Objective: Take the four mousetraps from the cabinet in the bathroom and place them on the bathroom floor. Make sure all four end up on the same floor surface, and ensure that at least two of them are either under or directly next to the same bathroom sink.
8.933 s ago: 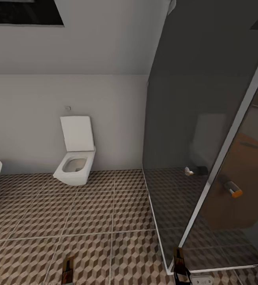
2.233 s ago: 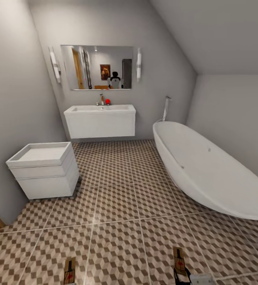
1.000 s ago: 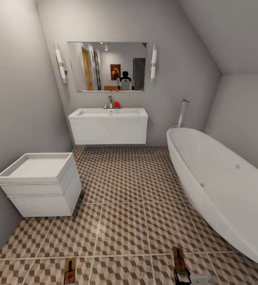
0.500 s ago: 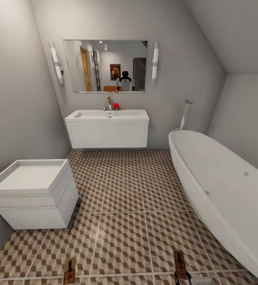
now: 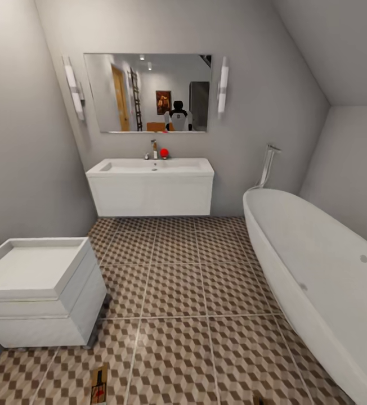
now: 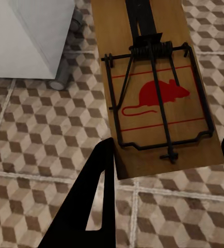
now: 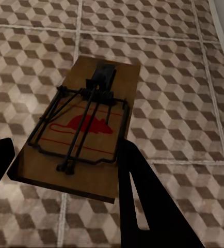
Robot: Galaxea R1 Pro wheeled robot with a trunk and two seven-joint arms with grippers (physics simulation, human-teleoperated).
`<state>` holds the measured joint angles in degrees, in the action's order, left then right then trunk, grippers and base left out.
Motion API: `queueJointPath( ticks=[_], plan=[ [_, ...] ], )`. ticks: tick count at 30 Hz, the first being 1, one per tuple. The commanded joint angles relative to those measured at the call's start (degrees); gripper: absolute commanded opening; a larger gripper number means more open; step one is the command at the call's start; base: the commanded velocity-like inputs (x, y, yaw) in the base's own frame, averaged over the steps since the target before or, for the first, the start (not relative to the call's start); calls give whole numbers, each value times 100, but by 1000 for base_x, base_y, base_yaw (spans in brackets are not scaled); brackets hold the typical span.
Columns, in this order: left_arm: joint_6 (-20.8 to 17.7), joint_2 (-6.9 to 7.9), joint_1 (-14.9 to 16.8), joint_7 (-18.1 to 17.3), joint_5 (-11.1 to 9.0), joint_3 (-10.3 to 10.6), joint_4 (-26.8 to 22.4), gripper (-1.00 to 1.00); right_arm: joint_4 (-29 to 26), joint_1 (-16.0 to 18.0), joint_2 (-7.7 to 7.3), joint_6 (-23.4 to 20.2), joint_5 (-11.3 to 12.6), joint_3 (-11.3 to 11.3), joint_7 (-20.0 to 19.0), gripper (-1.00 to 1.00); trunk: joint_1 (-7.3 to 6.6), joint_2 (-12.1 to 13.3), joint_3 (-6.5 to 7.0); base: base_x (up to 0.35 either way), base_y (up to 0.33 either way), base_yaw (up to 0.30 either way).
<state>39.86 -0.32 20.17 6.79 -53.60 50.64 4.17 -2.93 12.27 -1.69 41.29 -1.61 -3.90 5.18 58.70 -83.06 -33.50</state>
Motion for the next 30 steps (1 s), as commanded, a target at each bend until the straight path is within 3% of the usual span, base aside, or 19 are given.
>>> queueJointPath(
  ticks=[1,30],
  plan=[
    [13,-3,4,68,60,25,8,-100,23,4,0,10,-15,-41,54,-100,3,-2,-5,322,0,0],
    [13,-7,4,68,60,25,9,-100,56,4,2,10,-13,-41,53,-100,3,-2,-5,322,0,0]
  ],
)
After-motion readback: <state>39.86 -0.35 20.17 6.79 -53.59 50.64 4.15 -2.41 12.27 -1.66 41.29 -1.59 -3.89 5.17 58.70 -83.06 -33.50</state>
